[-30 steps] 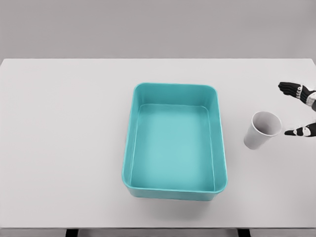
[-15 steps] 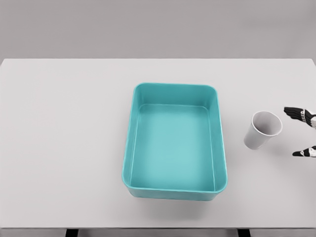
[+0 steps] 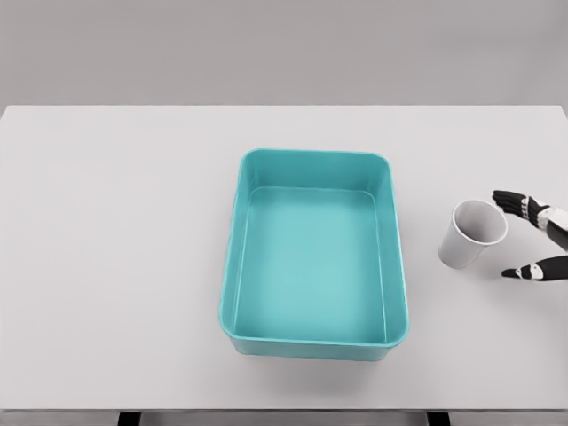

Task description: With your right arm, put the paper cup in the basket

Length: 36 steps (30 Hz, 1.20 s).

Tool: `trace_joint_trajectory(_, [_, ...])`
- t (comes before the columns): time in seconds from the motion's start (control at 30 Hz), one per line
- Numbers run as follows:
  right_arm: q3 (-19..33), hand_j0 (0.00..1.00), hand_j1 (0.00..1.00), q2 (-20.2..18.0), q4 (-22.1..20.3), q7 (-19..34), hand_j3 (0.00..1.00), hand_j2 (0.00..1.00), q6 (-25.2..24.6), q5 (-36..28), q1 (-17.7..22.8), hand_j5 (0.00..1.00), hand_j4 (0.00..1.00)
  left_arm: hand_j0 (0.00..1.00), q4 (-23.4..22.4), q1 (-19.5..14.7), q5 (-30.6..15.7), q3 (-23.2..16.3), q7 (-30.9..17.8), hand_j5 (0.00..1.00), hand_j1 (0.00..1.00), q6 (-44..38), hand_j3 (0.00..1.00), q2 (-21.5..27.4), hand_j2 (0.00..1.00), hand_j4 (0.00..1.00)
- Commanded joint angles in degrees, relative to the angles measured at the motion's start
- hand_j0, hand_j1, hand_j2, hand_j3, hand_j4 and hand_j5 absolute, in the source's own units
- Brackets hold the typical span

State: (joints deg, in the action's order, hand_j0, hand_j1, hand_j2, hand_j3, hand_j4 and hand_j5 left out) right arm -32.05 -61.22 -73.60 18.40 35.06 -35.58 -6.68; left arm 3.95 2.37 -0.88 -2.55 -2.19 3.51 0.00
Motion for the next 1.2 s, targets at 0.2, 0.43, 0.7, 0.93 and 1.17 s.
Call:
trace_joint_trajectory(0.2, [-2.58, 1.00, 1.00, 0.75, 0.30, -0.03, 1.00, 1.00, -0.06, -0.54, -3.52, 1.00, 1.00, 1.00, 0.00, 0.00, 0.00, 0.01, -0.01, 1.00, 1.00, 0.00, 1.00, 0.00, 1.00, 1.00])
trace_joint_trajectory(0.43, [-5.75, 1.00, 1.00, 1.98, 0.13, -2.50, 1.00, 1.00, -0.06, -0.36, -6.07, 1.00, 1.00, 1.00, 0.00, 0.00, 0.00, 0.01, -0.01, 1.00, 1.00, 0.00, 1.00, 0.00, 1.00, 1.00])
trace_joint_trajectory(0.7, [-6.27, 1.00, 1.00, 1.98, 0.04, -2.50, 1.00, 1.00, -0.06, -0.36, -5.98, 1.00, 1.00, 1.00, 0.00, 0.00, 0.00, 0.01, -0.01, 1.00, 1.00, 0.00, 1.00, 0.00, 1.00, 1.00])
trace_joint_trajectory(0.93, [-6.71, 1.00, 1.00, 2.07, -0.40, -2.50, 1.00, 1.00, -0.06, -0.54, -5.98, 1.00, 1.00, 1.00, 0.00, 0.00, 0.00, 0.01, -0.01, 1.00, 1.00, 0.00, 1.00, 0.00, 1.00, 1.00])
trace_joint_trajectory(1.17, [-6.80, 1.00, 1.00, 2.51, -0.40, -2.50, 1.00, 1.00, -0.06, -0.54, -5.98, 1.00, 1.00, 1.00, 0.00, 0.00, 0.00, 0.01, -0.01, 1.00, 1.00, 0.00, 1.00, 0.00, 1.00, 1.00])
